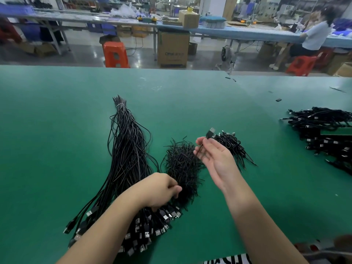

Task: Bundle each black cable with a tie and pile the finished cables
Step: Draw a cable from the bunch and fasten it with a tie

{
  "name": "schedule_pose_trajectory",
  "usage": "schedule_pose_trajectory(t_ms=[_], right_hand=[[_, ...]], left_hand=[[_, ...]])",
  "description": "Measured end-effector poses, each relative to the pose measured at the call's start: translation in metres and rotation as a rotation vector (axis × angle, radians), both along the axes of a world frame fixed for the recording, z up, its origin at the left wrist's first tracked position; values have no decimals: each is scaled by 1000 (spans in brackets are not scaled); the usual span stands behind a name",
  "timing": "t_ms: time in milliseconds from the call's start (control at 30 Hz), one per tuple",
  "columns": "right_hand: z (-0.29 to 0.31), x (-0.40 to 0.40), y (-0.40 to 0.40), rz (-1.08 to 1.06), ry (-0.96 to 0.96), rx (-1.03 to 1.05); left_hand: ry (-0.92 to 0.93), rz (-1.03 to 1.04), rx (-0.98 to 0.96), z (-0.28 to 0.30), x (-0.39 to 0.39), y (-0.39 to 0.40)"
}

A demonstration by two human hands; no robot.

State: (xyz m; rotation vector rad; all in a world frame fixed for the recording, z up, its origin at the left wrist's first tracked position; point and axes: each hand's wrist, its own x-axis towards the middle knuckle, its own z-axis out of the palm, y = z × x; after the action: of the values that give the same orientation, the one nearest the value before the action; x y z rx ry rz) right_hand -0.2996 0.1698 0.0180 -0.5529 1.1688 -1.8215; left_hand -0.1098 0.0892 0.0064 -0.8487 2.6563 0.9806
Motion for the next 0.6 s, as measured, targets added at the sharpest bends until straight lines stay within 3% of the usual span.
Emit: schedule_pose_trajectory(t_ms=[100,267,400,467,533,600], right_hand=[[1,7,4,74,110,67],[10,25,5,216,167,56],[11,30,5,297,238,74],[10,30,5,316,169,61],[3,30,6,378,61,47],[-5,35,9,515,116,89]], left_hand=[[-22,-58,-100,17,1,0],[446,161,263,40,-16,6],[527,254,407,44,-24,10],[591,281,498,45,-24,11],[663,319,376,45,-23,9],[726,430,206,50,-20,2]])
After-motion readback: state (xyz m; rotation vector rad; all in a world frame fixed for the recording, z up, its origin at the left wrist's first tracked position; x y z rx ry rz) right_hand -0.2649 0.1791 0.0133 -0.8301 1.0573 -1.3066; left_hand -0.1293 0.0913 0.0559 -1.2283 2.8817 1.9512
